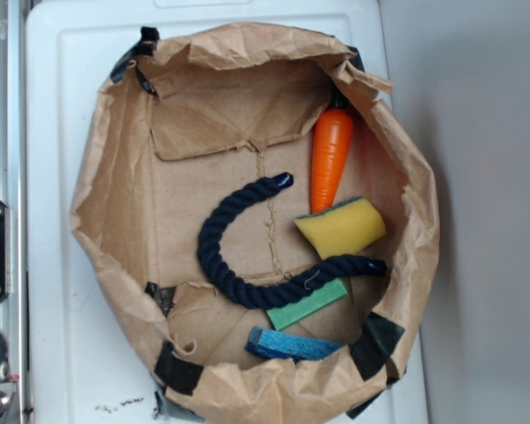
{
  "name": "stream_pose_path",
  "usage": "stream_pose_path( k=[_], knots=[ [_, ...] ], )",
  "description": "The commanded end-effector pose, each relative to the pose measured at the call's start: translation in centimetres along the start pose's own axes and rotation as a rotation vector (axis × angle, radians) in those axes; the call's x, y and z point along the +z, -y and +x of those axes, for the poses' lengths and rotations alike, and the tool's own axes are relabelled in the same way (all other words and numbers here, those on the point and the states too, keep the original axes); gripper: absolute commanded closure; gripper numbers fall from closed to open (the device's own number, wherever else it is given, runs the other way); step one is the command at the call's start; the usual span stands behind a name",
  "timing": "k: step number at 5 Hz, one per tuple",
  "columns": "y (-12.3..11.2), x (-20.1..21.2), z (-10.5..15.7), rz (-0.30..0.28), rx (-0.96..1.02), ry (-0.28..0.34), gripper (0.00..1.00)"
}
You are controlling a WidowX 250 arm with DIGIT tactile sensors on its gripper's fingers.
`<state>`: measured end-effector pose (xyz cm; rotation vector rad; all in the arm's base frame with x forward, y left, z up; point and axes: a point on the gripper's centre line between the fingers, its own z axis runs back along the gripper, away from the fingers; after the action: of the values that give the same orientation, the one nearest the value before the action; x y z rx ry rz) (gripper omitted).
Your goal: Grab the blue rope.
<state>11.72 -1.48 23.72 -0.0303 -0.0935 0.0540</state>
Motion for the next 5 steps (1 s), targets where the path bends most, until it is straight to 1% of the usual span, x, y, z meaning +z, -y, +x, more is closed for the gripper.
stream_pose_path(
  k=[1,2,3,4,5],
  knots=[
    [0.0,0.0,0.0,0.000,0.000,0.000,0.00],
    [0.1,0.0,0.5,-0.002,0.022,-0.011,0.00],
    [-0.3,0.3,1.9,-0.026,0.078,-0.017,0.00],
    [-0.5,0.3,2.3,-0.036,0.091,0.001,0.00],
    [-0.3,-0.1,3.6,-0.036,0.084,0.021,0.00]
  ],
)
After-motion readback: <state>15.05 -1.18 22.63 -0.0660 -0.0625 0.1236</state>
